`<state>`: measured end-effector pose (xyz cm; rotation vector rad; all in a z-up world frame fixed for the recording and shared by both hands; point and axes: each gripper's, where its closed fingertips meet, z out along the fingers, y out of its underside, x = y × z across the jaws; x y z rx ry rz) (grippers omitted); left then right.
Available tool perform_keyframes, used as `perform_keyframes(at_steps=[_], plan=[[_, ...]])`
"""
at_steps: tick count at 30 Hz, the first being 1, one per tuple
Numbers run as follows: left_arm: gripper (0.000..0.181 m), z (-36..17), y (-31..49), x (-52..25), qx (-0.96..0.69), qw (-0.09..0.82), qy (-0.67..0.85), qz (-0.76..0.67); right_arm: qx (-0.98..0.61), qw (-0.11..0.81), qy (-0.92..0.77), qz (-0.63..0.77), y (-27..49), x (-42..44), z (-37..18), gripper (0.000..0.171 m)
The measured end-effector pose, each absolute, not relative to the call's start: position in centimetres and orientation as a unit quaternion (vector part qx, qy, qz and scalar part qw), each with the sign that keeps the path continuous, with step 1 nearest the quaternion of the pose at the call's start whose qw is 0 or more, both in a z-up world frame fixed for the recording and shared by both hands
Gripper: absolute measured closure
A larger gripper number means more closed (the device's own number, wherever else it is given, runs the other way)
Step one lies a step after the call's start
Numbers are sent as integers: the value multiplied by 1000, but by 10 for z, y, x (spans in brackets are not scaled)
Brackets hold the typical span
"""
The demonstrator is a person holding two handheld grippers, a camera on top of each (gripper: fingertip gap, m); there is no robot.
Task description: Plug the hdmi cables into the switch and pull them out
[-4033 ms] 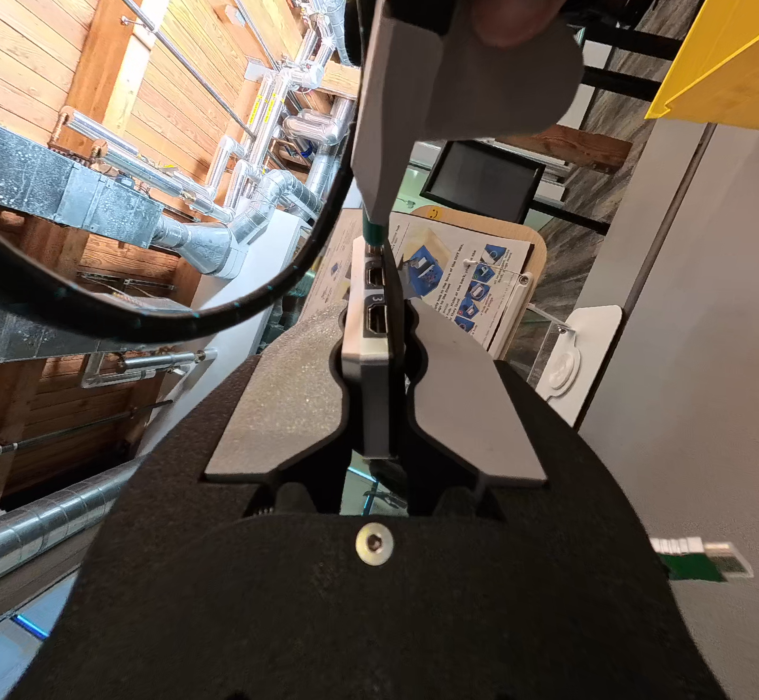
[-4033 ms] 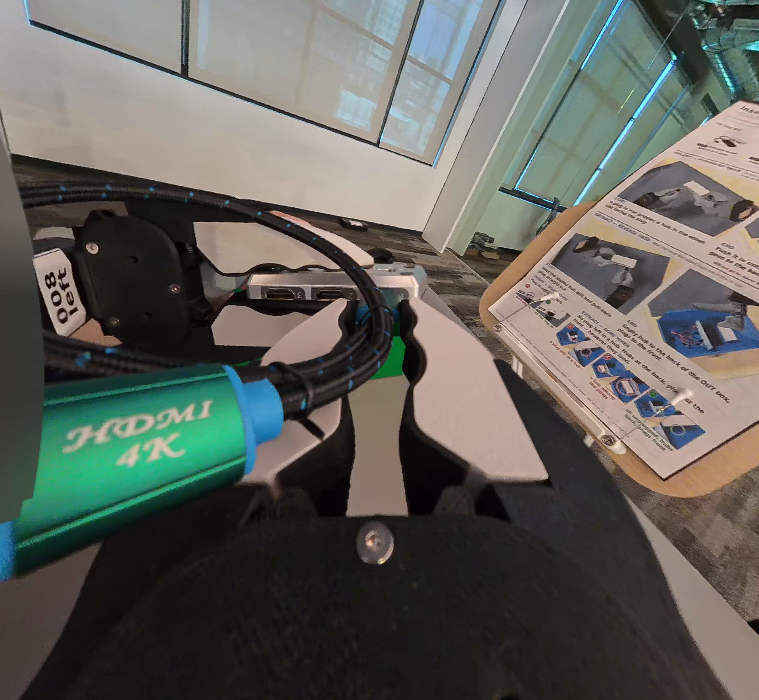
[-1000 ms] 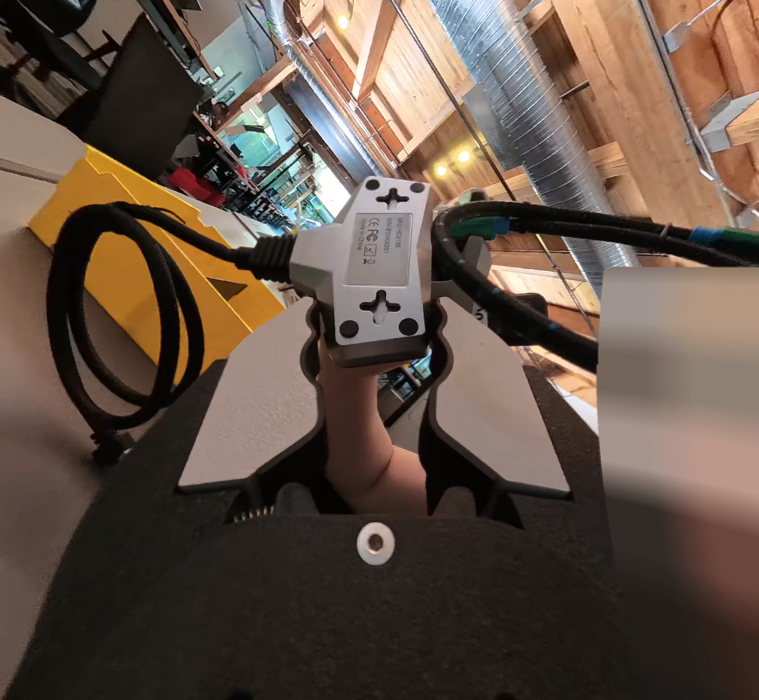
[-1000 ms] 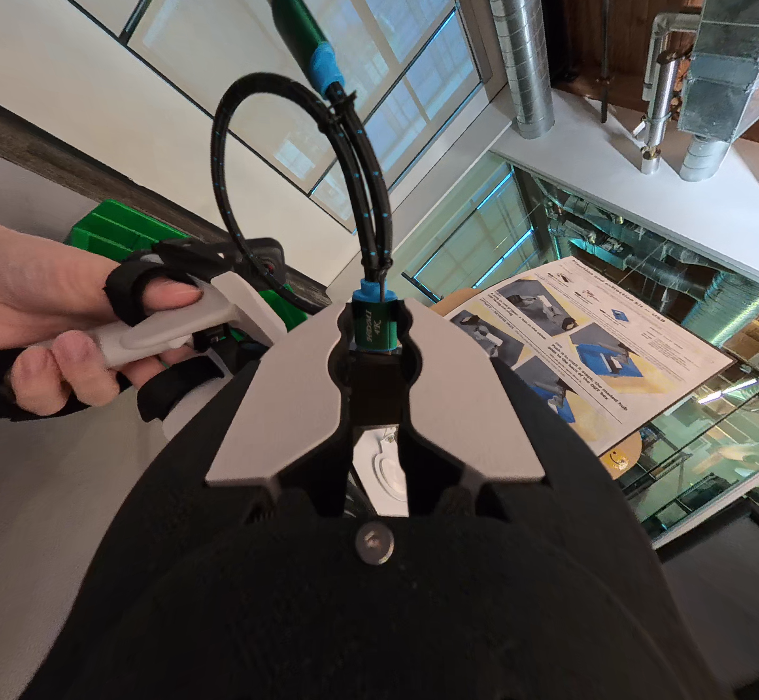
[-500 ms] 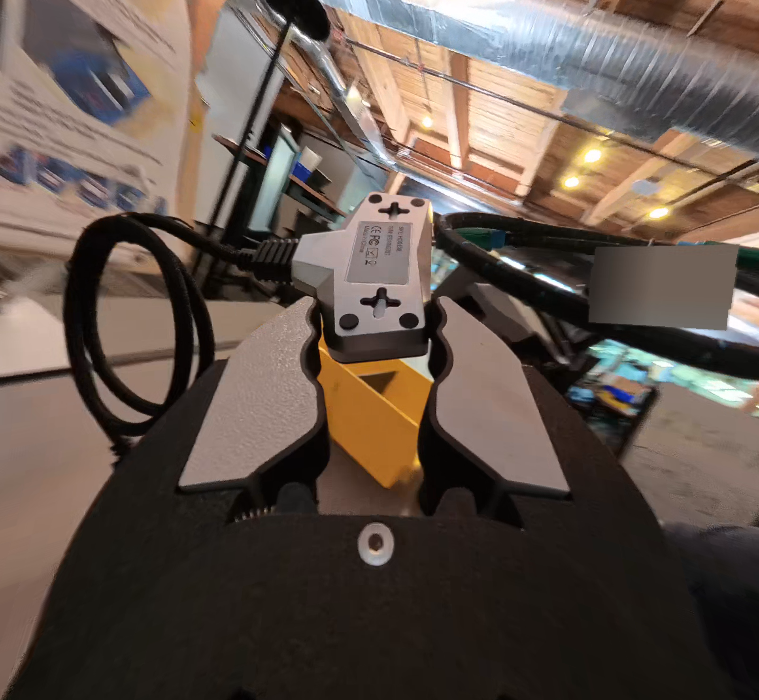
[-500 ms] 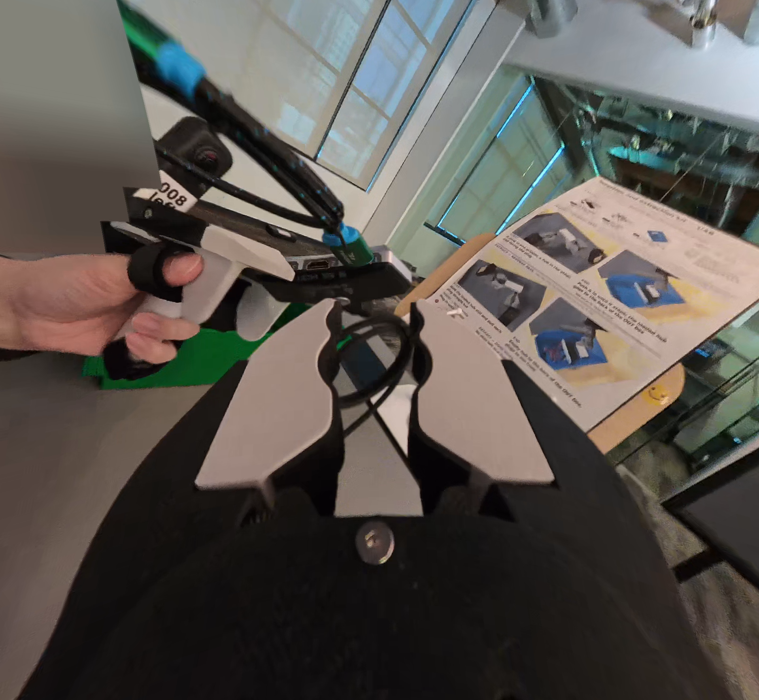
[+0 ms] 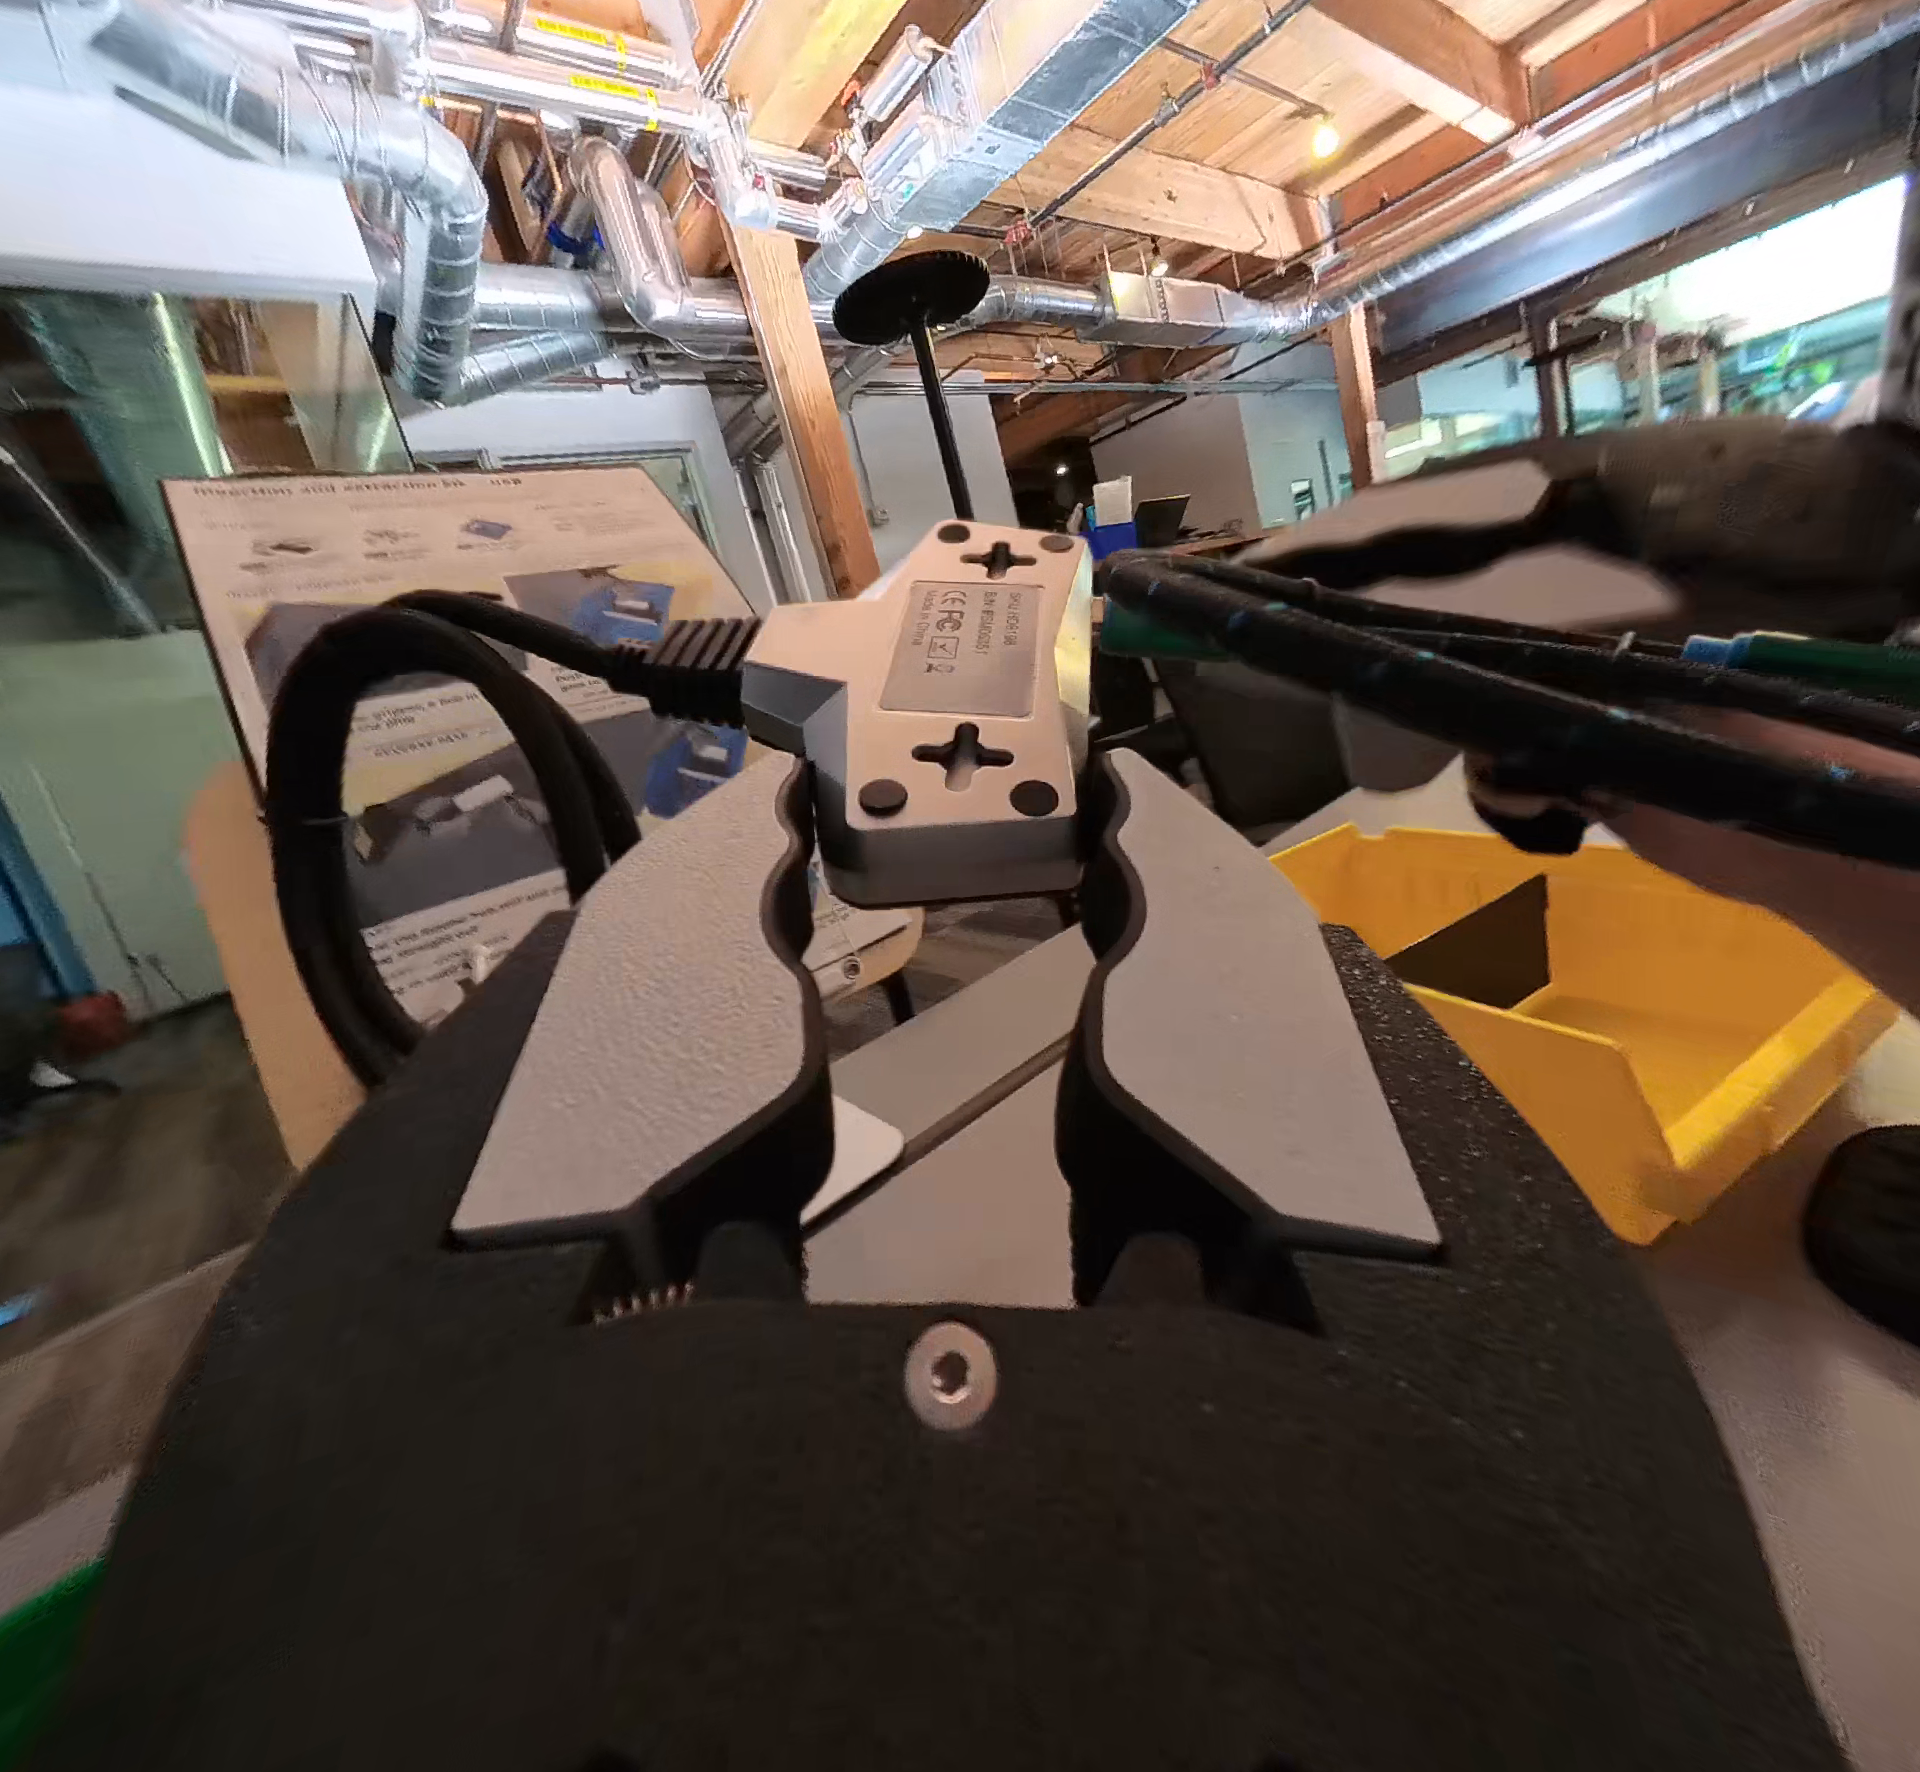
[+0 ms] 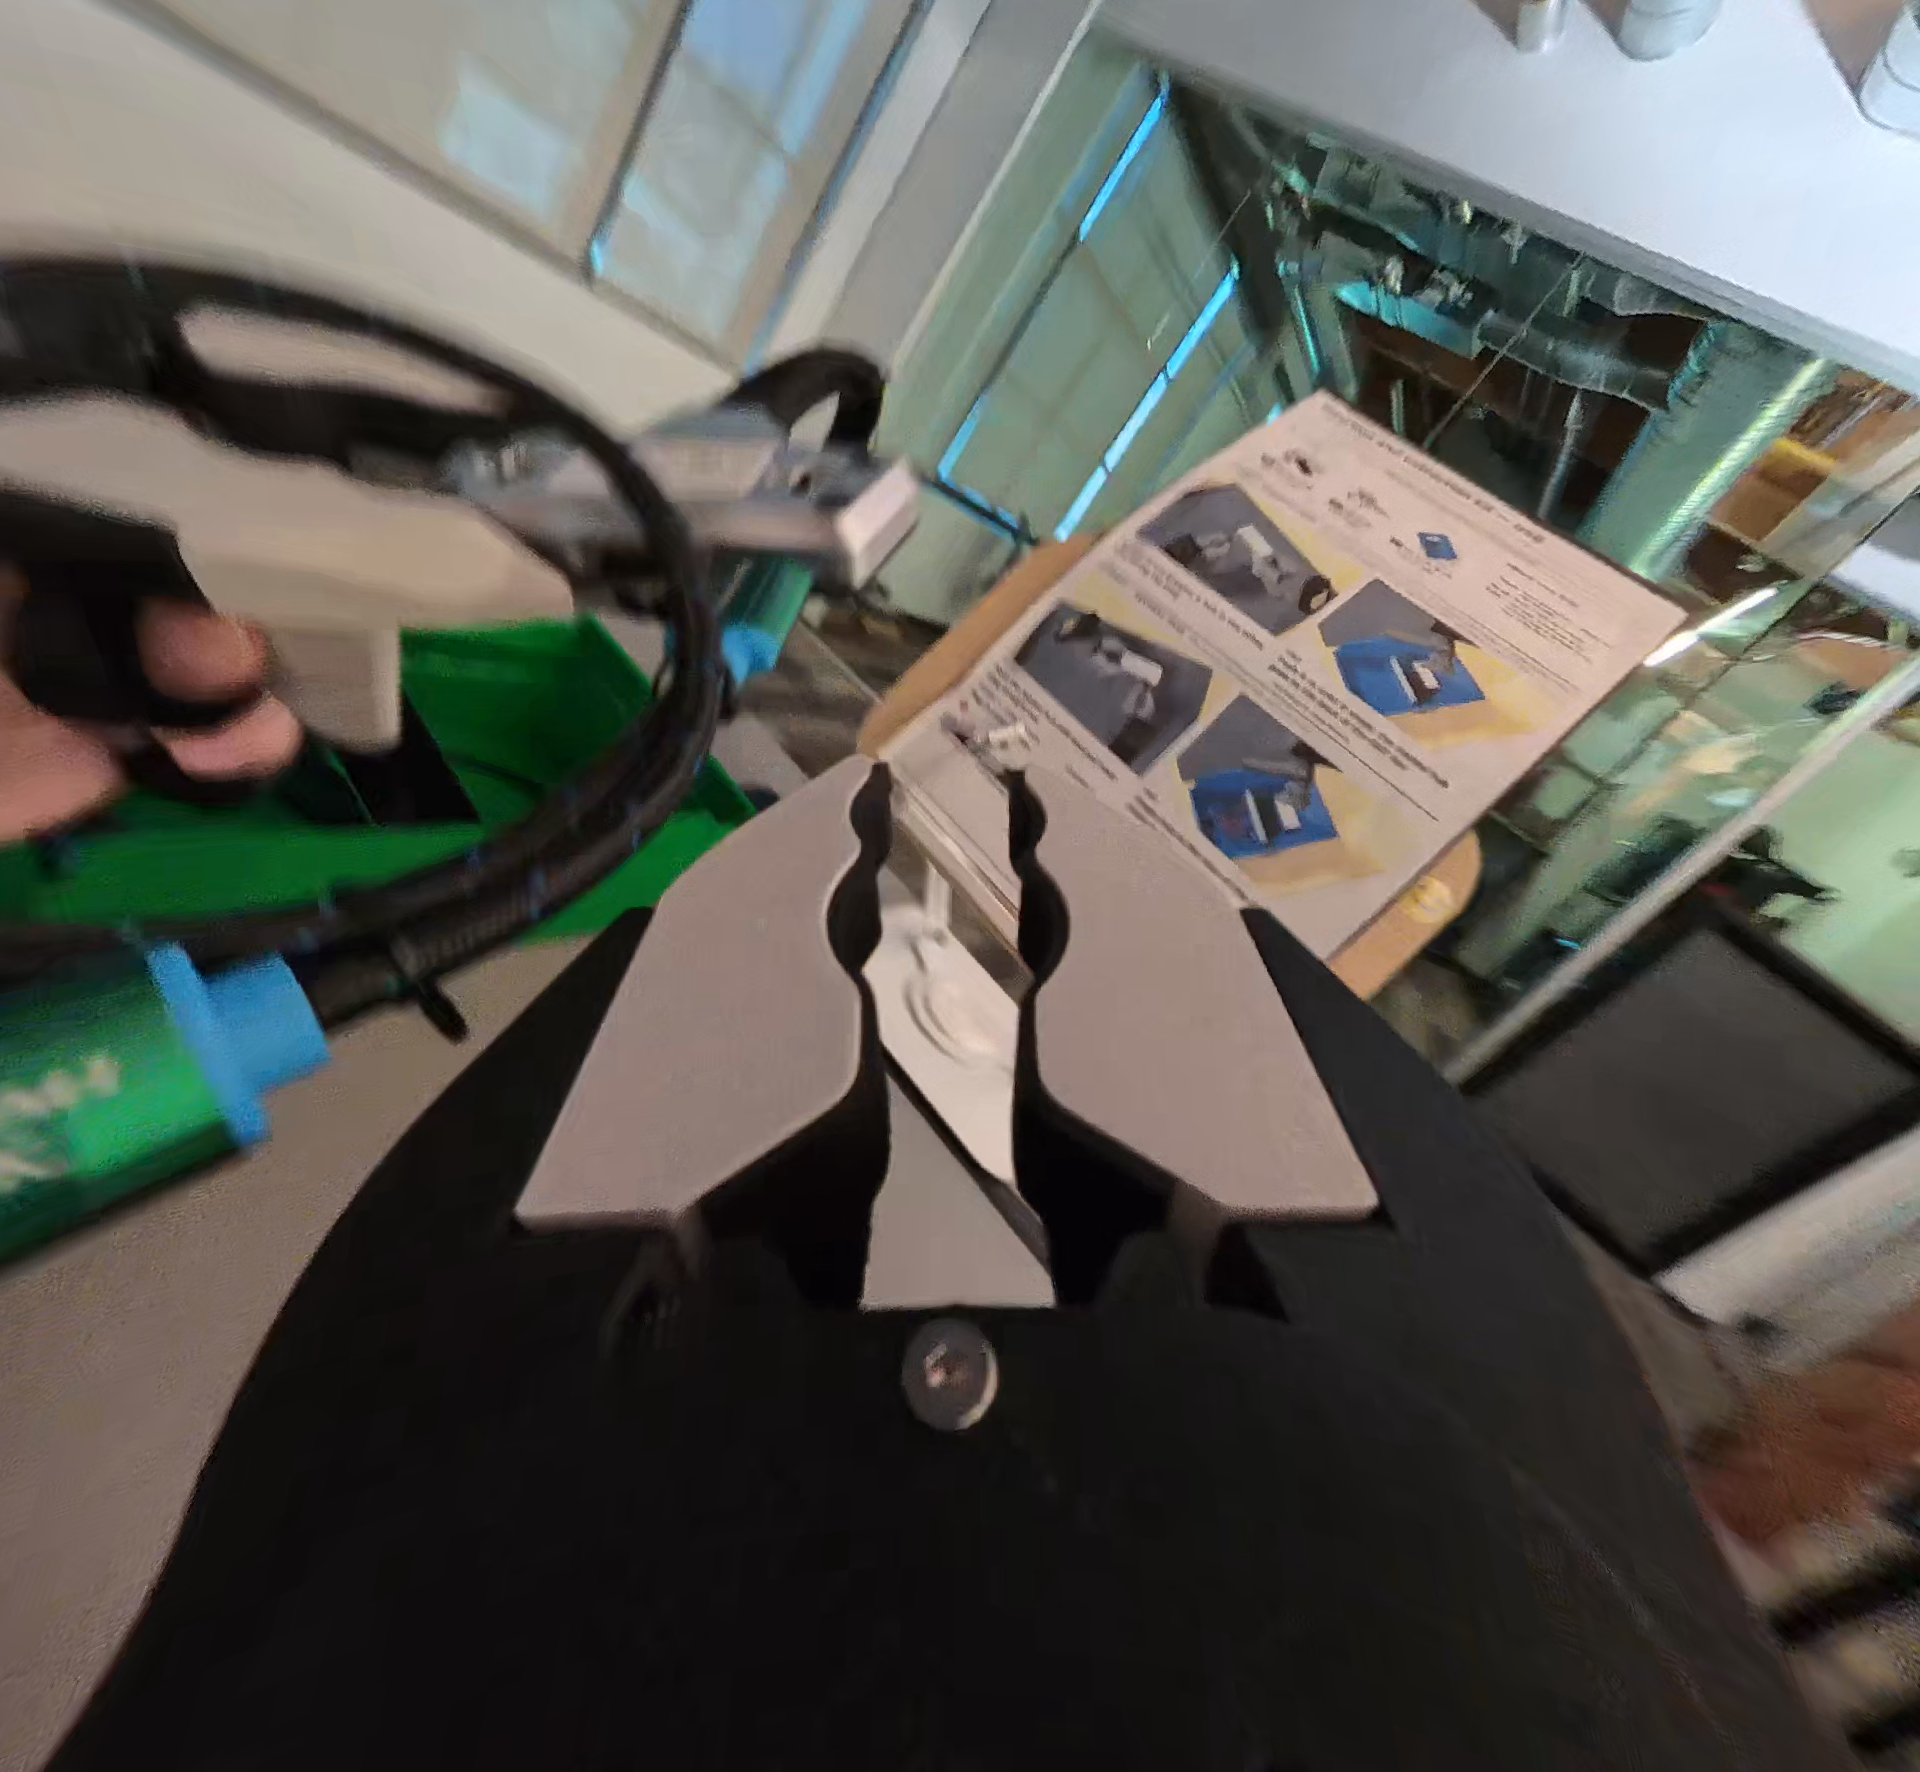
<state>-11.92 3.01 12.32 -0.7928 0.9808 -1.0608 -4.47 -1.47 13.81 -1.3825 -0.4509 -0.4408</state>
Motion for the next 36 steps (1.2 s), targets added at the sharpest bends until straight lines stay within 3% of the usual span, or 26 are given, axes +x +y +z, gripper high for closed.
perform_keyframes(at_steps=[3, 5, 9, 16, 23, 36], plan=[[132, 122, 25, -118, -342, 693, 448, -449, -615, 763, -189, -67, -32, -63, 156, 149], [132, 120, 23, -116, -336, 702, 458, -429, -623, 762, -175, 8, -36, -74, 159, 139], [132, 120, 21, -116, -316, 734, 469, -376, -686, 704, -181, -38, -28, -73, 140, 123], [132, 123, 10, -117, -277, 775, 480, -303, -741, 631, -198, -115, -22, -77, 112, 134], [132, 120, -1, -114, -260, 788, 490, -269, -749, 615, -188, -158, -9, -68, 98, 150], [129, 102, 16, -95, -321, 754, 527, -226, -735, 626, -179, -188, -4, -52, 99, 151]])
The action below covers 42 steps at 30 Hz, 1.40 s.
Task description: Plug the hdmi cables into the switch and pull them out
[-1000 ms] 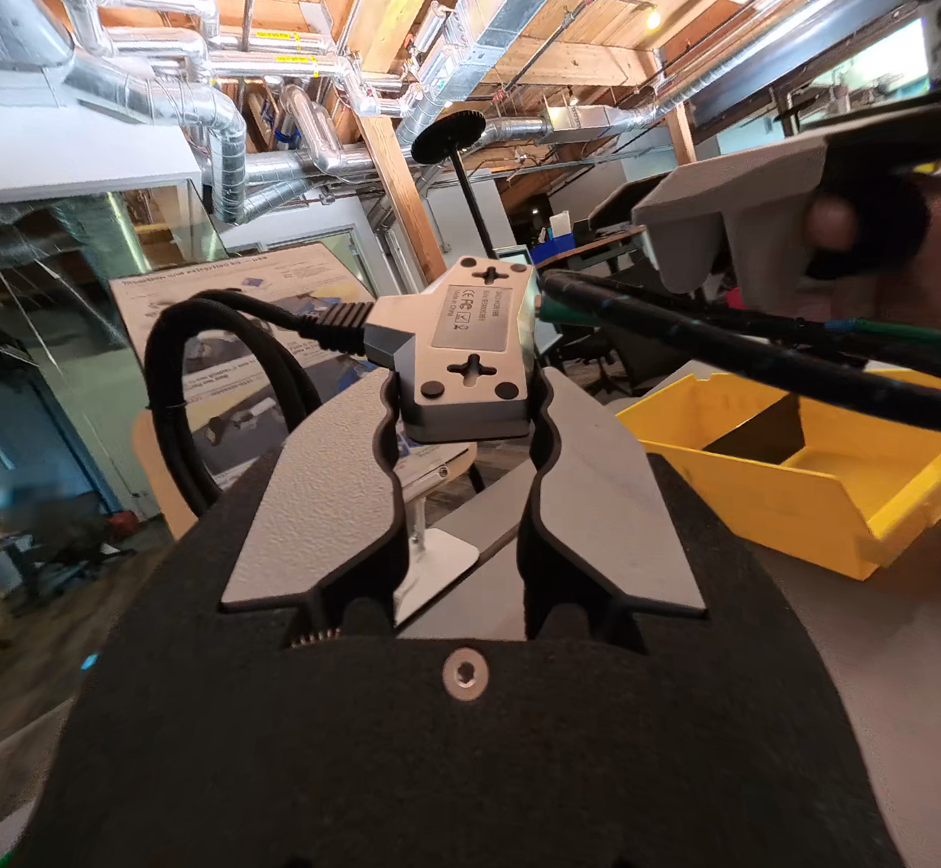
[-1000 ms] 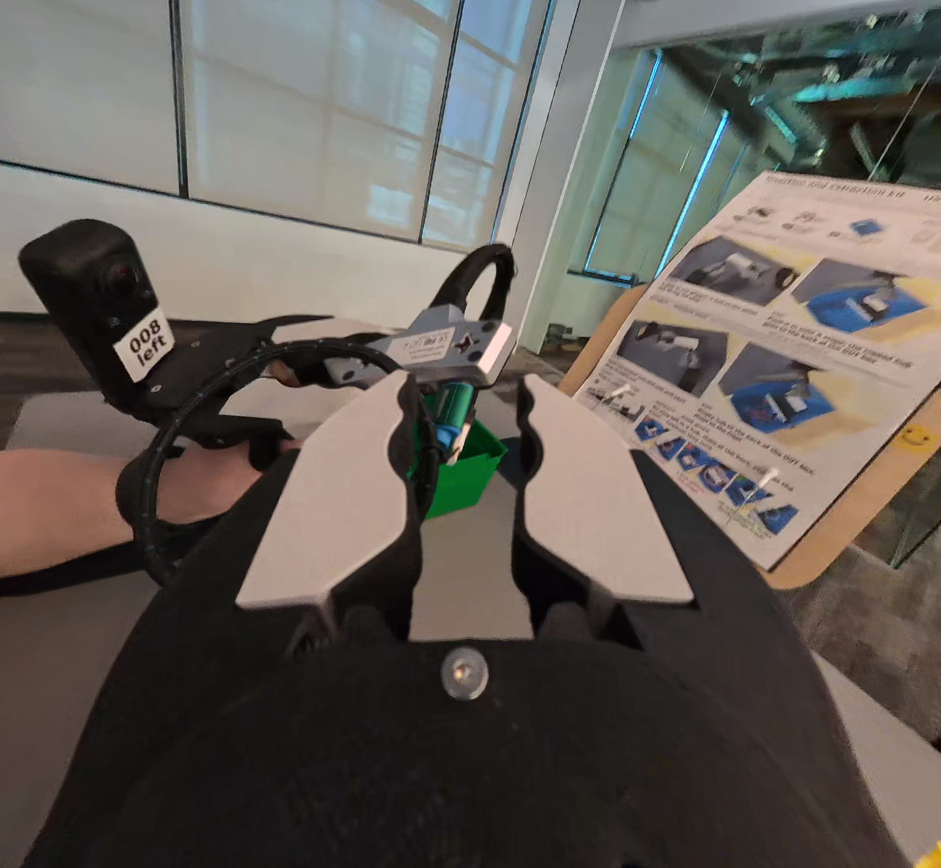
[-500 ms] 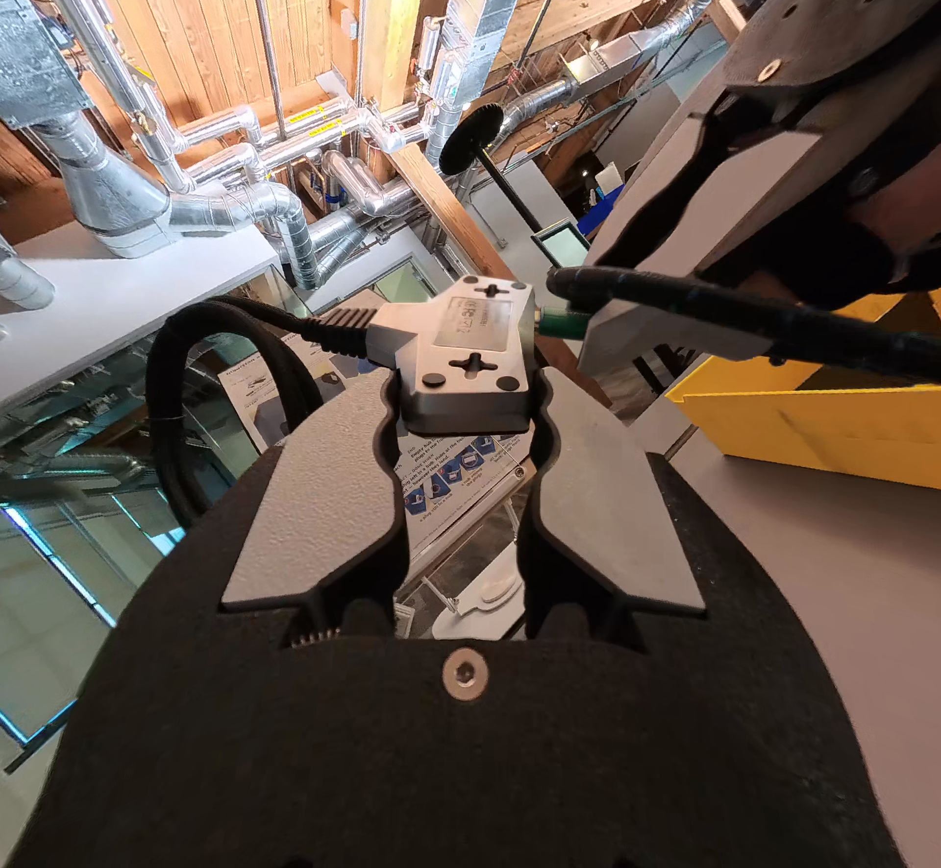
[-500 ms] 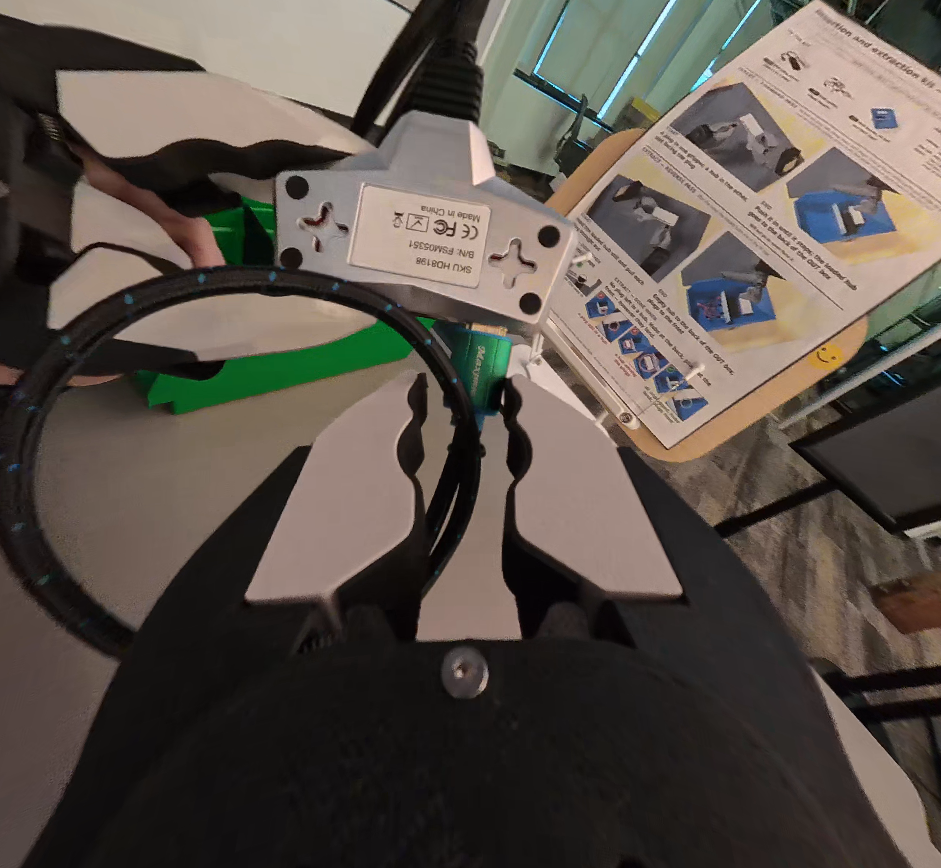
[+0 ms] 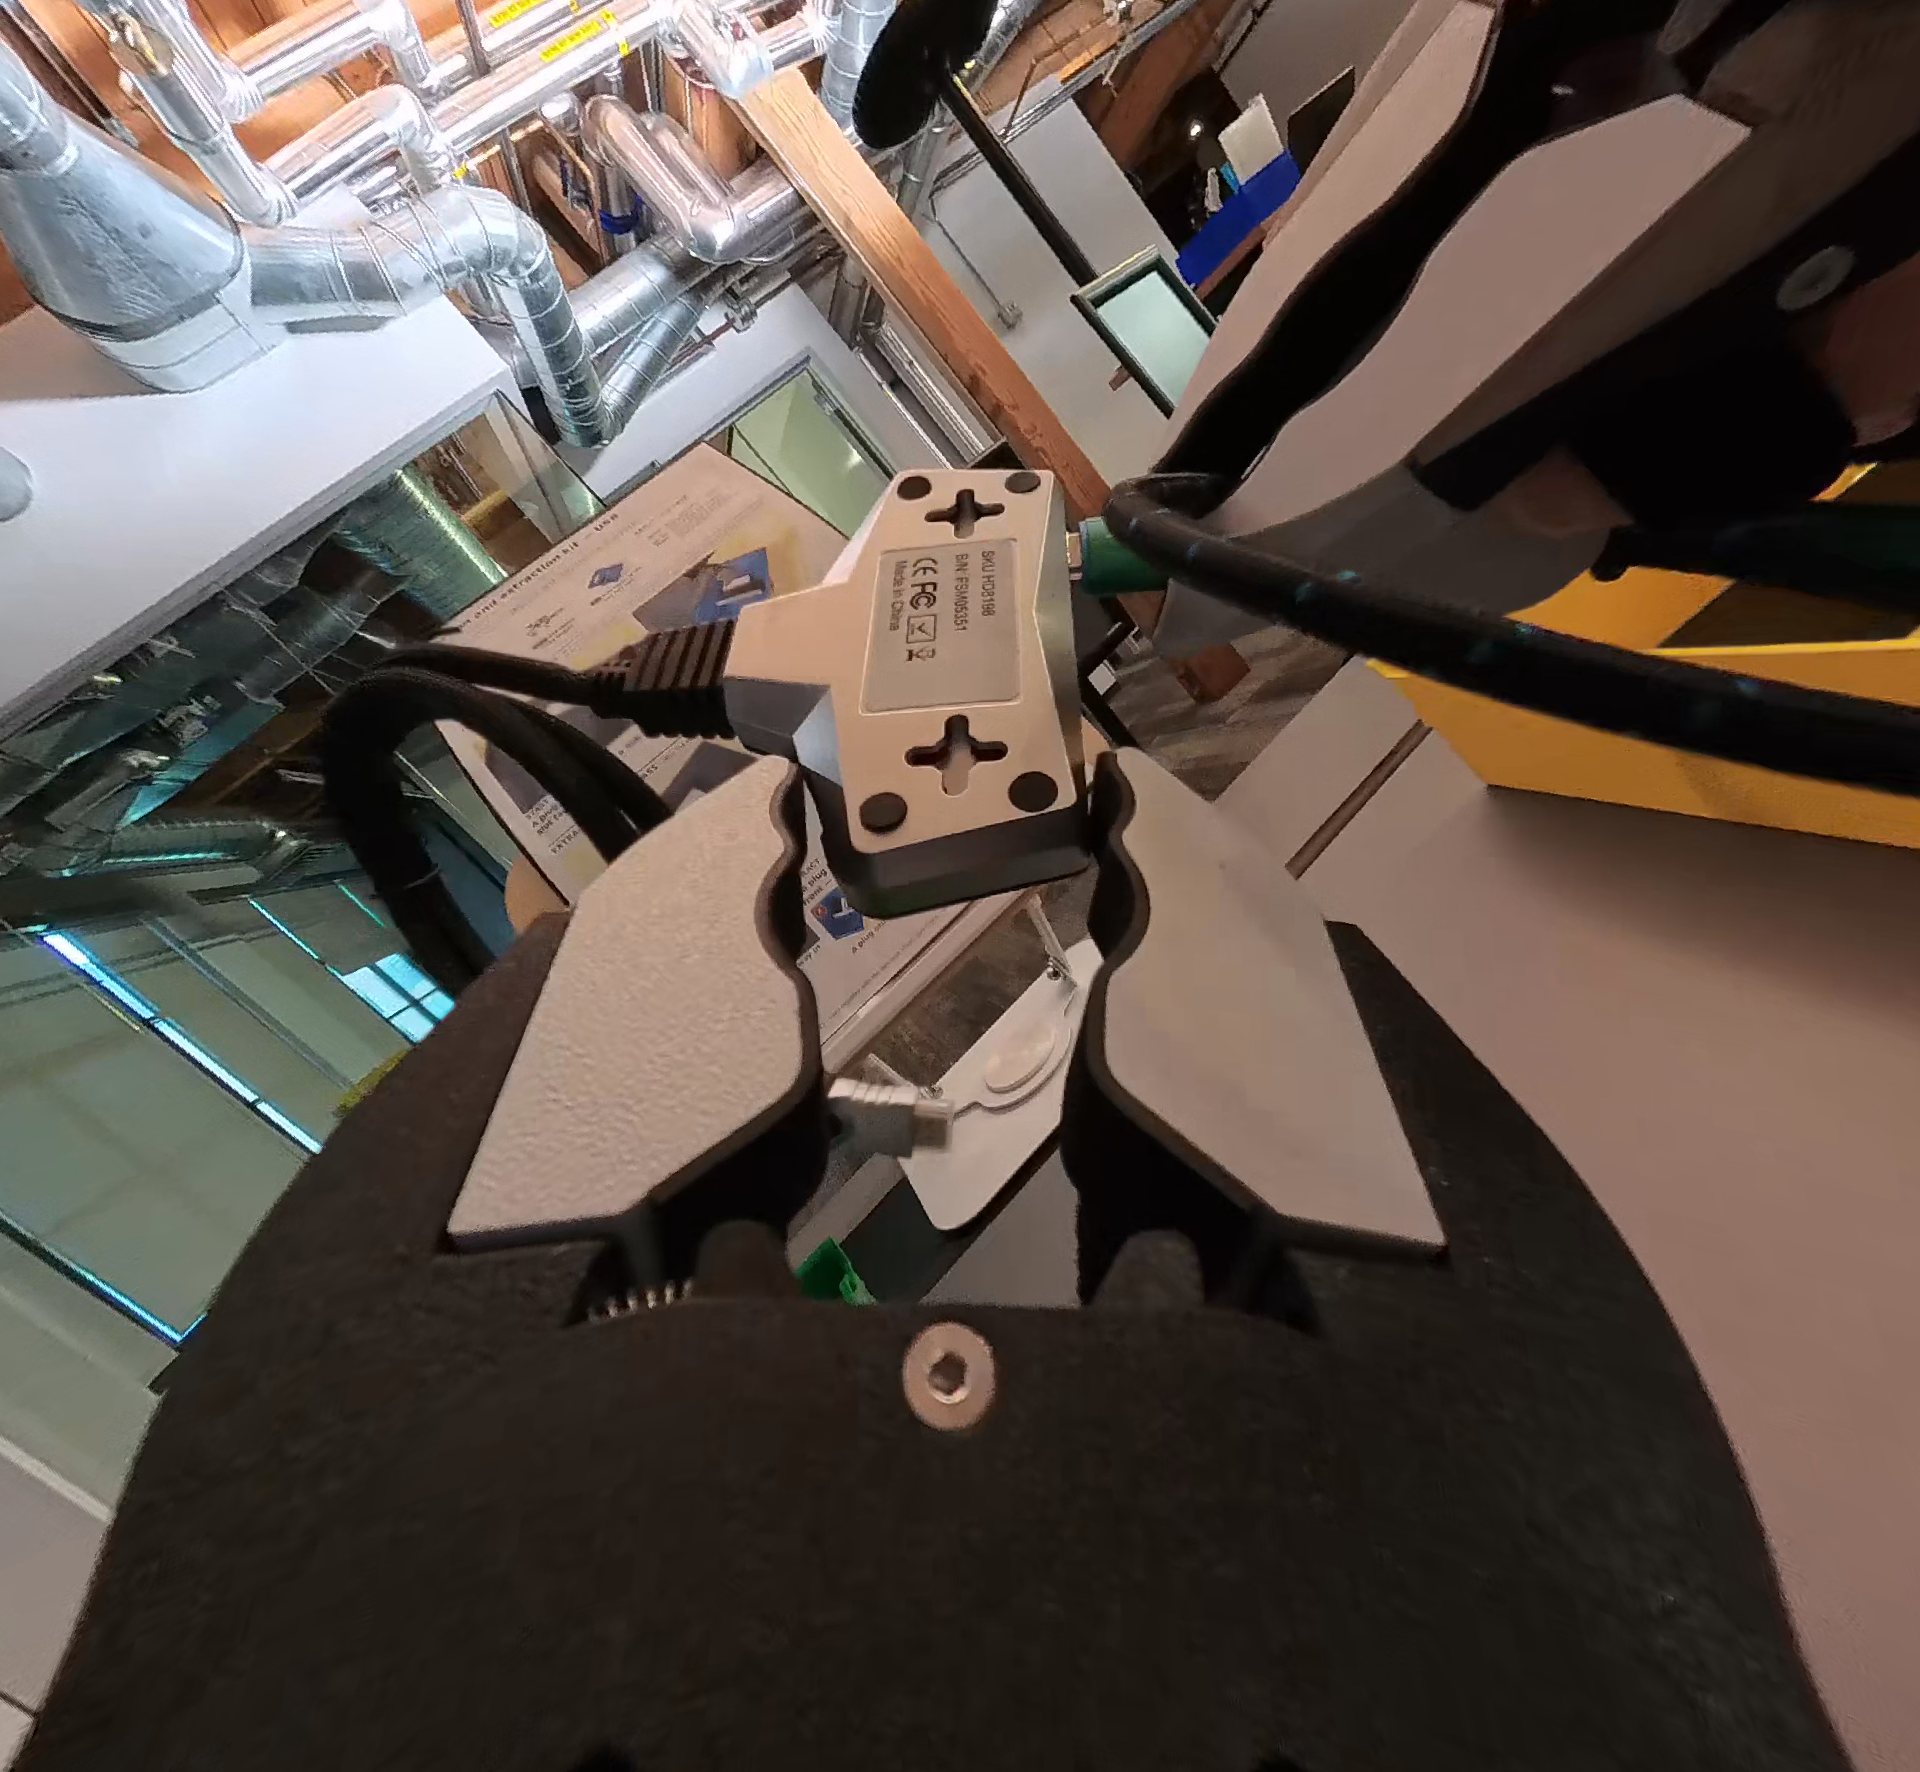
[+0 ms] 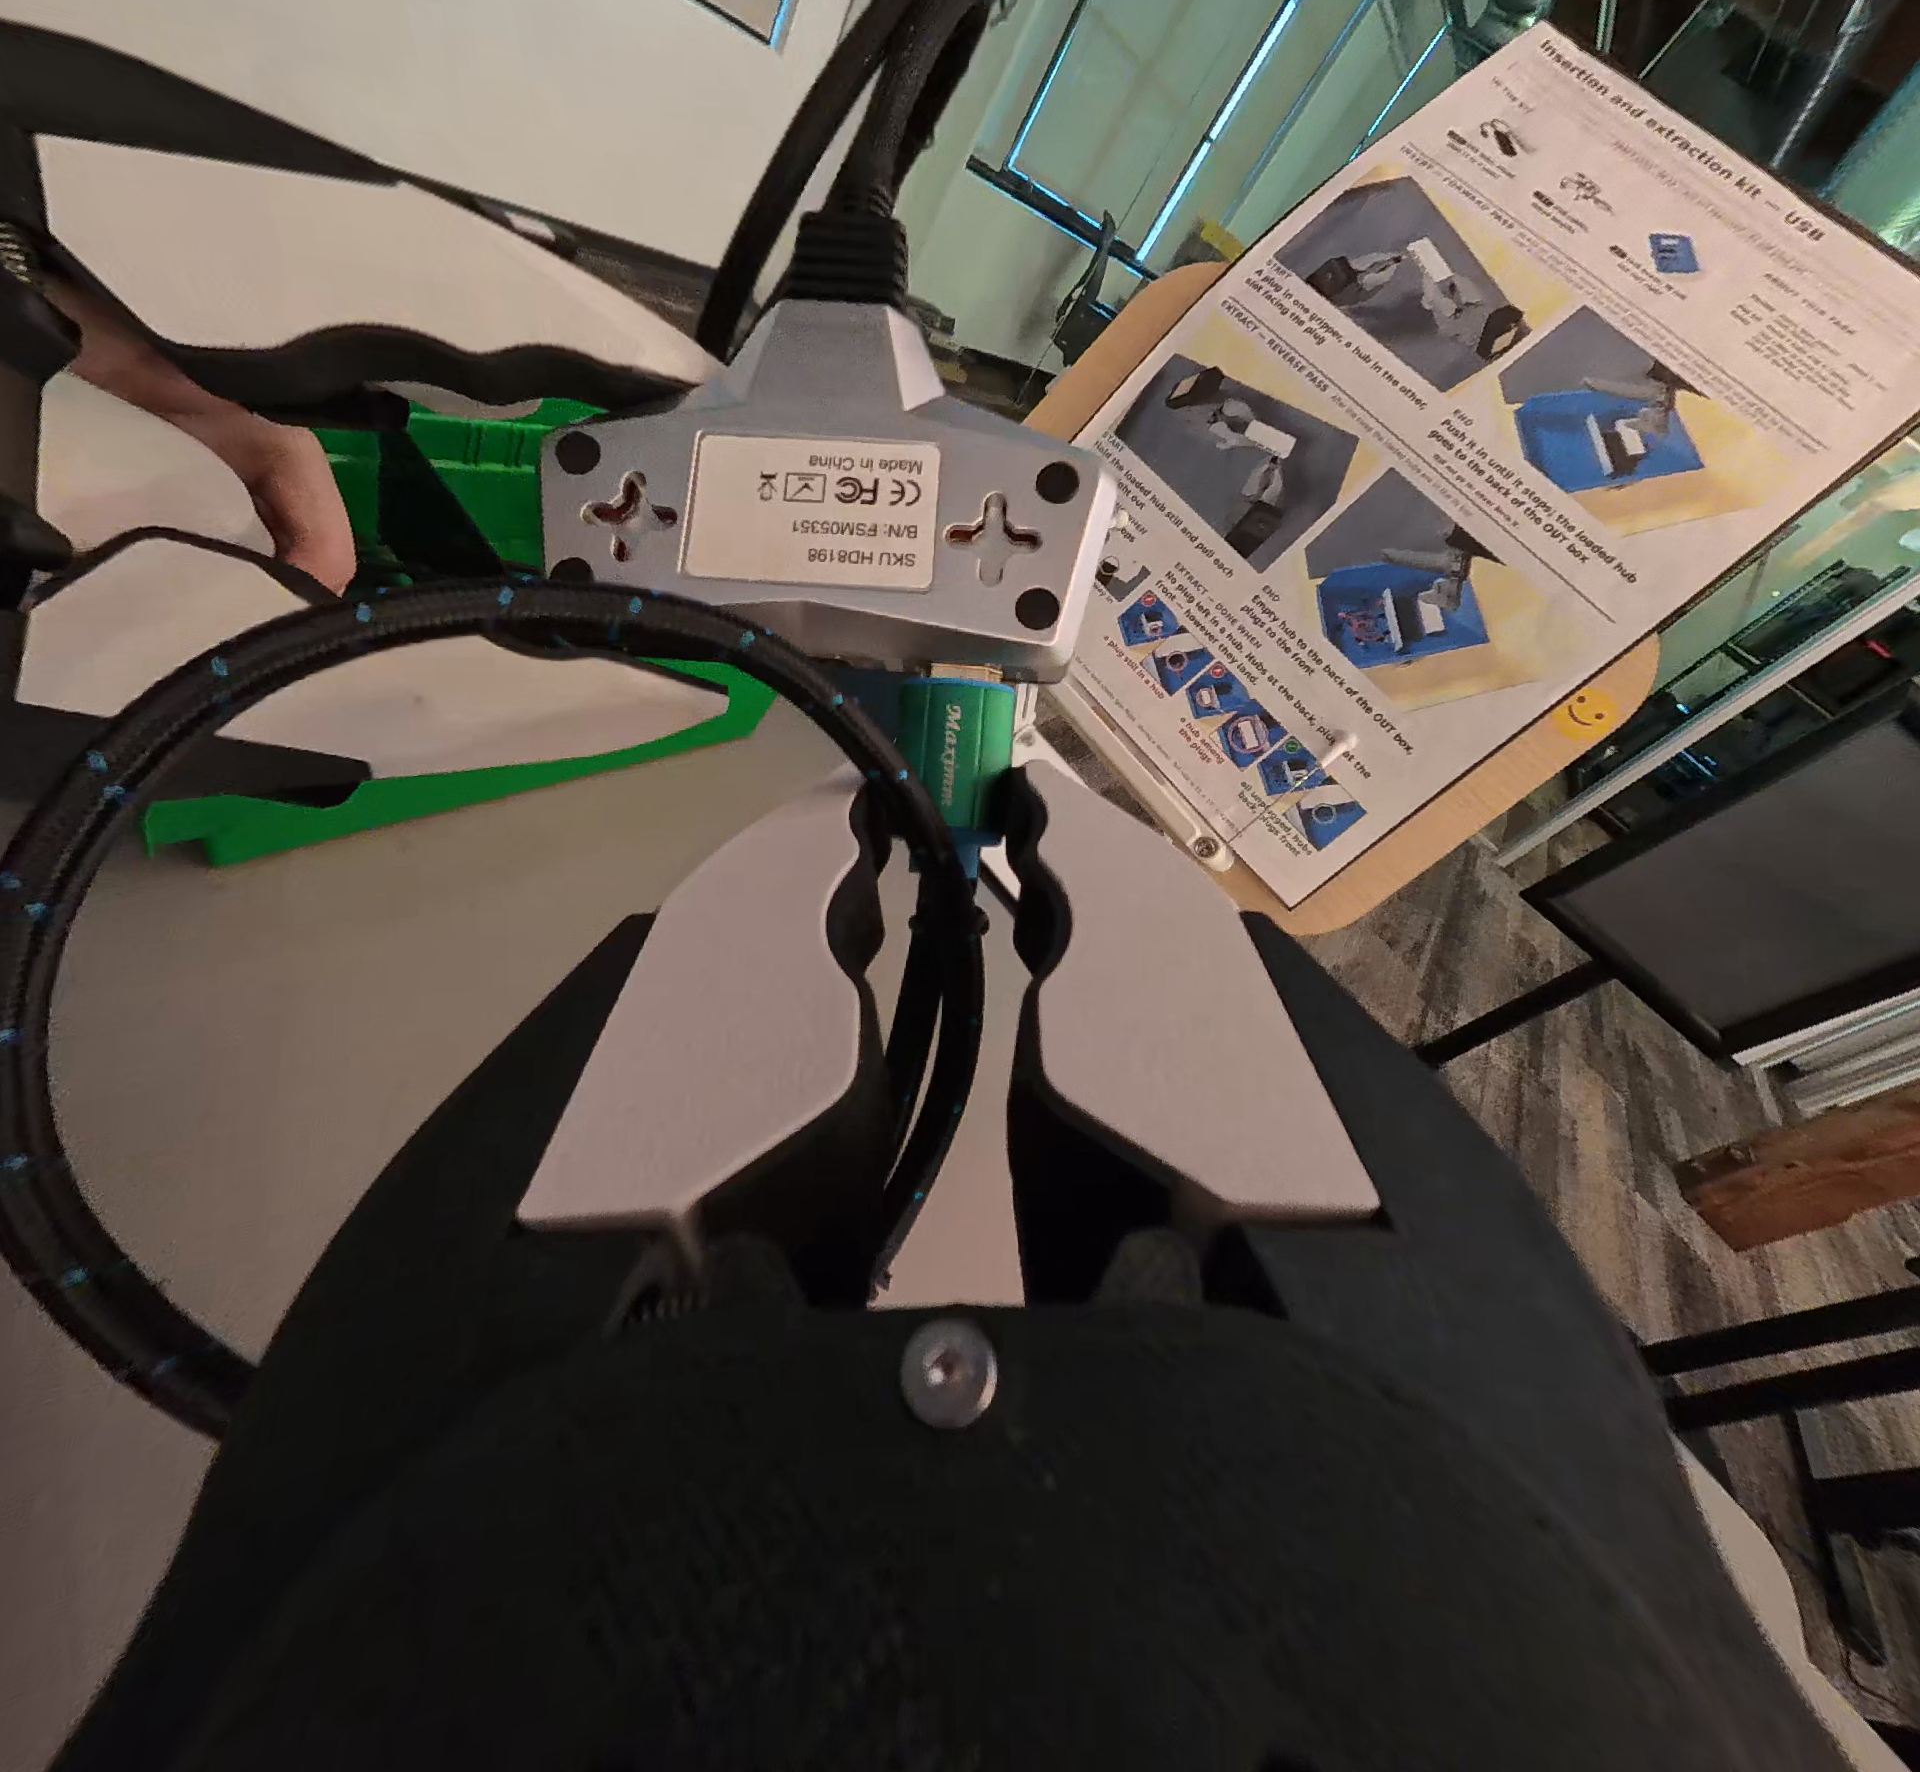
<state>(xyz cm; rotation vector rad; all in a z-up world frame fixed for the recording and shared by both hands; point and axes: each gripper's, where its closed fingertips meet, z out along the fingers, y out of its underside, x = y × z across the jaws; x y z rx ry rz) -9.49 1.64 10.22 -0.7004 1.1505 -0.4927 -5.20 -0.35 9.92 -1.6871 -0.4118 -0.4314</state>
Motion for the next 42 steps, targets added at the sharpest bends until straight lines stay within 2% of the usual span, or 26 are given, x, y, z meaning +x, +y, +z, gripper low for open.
perform_keyframes(at_steps=[9, 18, 28, 29, 32, 39, 42], plan=[[129, 103, 17, -97, -293, 763, 547, -181, -730, 625, -188, -201, -2, -53, 97, 151], [129, 99, 18, -95, -324, 746, 537, -222, -716, 638, -200, -202, -2, -54, 101, 152], [128, 82, 17, -87, -320, 733, 566, -201, -708, 641, -213, -206, -5, -47, 106, 152], [129, 76, 15, -84, -317, 729, 574, -198, -708, 651, -195, -192, -7, -45, 111, 151], [157, 55, 11, -74, -286, 738, 595, -143, -725, 618, -196, -233, -14, -36, 114, 149], [160, 66, 10, -76, -303, 733, 557, -247, -691, 610, -248, -300, -20, -30, 122, 149], [154, 74, 9, -81, -298, 714, 556, -302, -662, 616, -249, -347, -25, -27, 132, 150]])
